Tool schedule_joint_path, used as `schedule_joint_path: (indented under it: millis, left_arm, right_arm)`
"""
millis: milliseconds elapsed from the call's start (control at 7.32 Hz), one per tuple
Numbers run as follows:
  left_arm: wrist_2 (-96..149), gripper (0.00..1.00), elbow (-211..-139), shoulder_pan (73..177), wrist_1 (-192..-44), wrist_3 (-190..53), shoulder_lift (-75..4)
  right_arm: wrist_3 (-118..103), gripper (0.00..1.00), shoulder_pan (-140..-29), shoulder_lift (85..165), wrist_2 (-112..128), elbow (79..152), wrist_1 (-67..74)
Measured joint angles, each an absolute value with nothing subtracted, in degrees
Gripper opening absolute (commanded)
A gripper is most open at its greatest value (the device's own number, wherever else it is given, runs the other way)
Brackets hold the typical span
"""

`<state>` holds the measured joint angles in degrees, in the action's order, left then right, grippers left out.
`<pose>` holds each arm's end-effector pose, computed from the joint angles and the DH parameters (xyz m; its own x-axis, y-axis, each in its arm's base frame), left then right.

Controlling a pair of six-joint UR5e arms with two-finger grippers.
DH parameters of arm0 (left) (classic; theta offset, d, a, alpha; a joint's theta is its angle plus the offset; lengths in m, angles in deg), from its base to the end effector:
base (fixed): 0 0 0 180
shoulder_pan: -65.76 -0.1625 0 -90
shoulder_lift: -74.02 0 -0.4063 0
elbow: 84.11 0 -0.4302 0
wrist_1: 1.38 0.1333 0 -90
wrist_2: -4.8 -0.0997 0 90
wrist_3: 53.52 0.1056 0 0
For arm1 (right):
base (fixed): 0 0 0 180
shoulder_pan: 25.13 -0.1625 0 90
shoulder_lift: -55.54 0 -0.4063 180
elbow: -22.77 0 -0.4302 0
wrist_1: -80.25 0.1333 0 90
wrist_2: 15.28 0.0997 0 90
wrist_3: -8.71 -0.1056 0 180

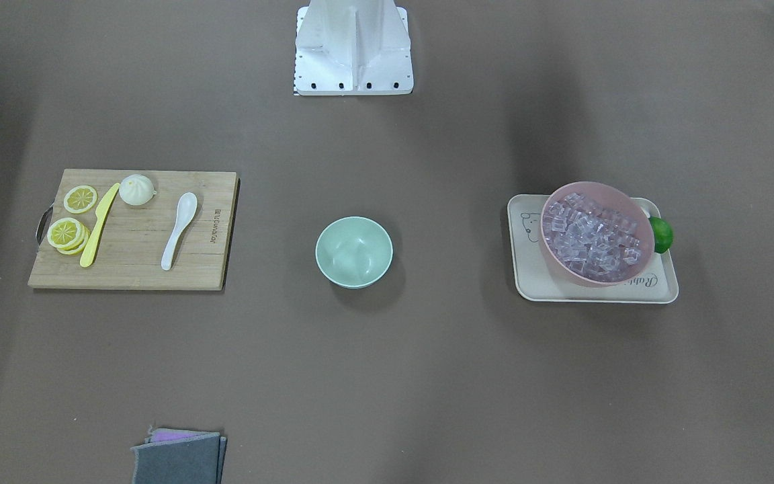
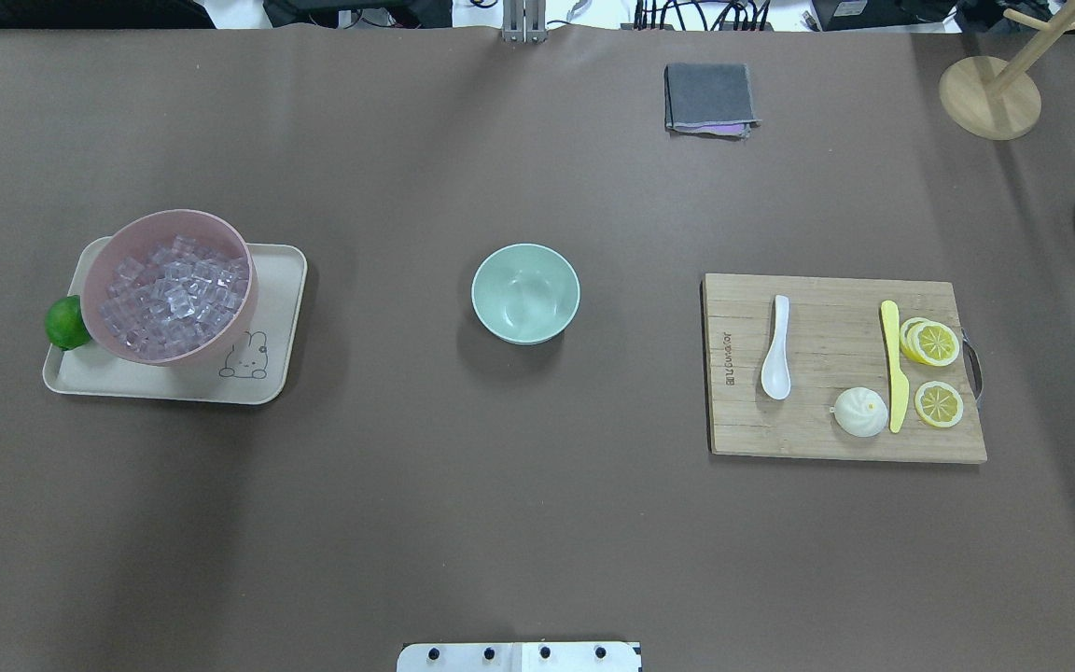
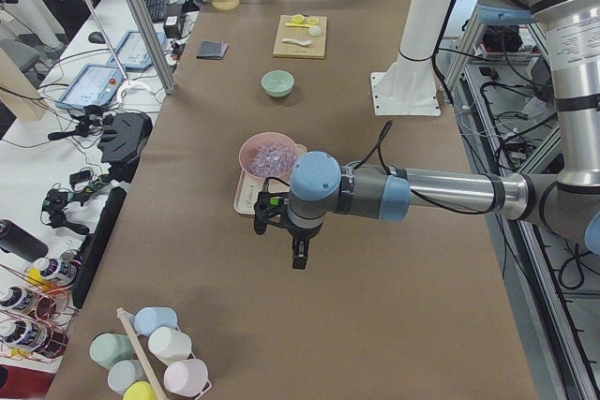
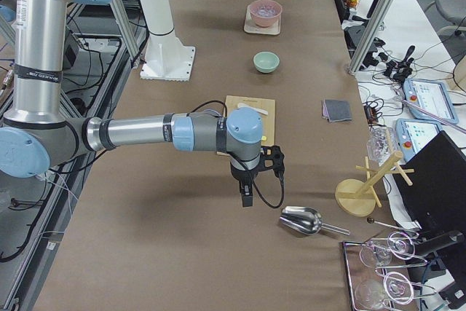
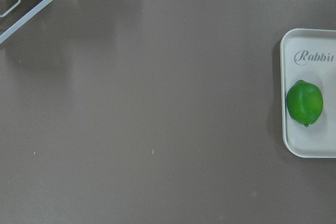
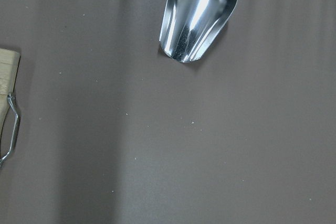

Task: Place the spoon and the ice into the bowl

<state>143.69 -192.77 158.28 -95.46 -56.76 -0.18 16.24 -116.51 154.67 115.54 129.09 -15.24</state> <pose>-0.0724 -0.4236 0.5889 0.6574 0.0059 -0.7536 0.0809 0.9936 0.0784 0.0754 -0.4627 0.5867 0.7536 -0.1321 0.6439 0.0753 0.9905 0.1150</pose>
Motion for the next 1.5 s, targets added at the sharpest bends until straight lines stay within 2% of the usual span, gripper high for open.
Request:
schedule_joint_path:
  millis: [1504]
  left_arm:
    - [144.40,0.98,-191.91,158.03,-101.50,-56.88,0.57]
  right_arm:
    - [16.22,1.00,-116.49,155.58,118.55,129.77,-14.95]
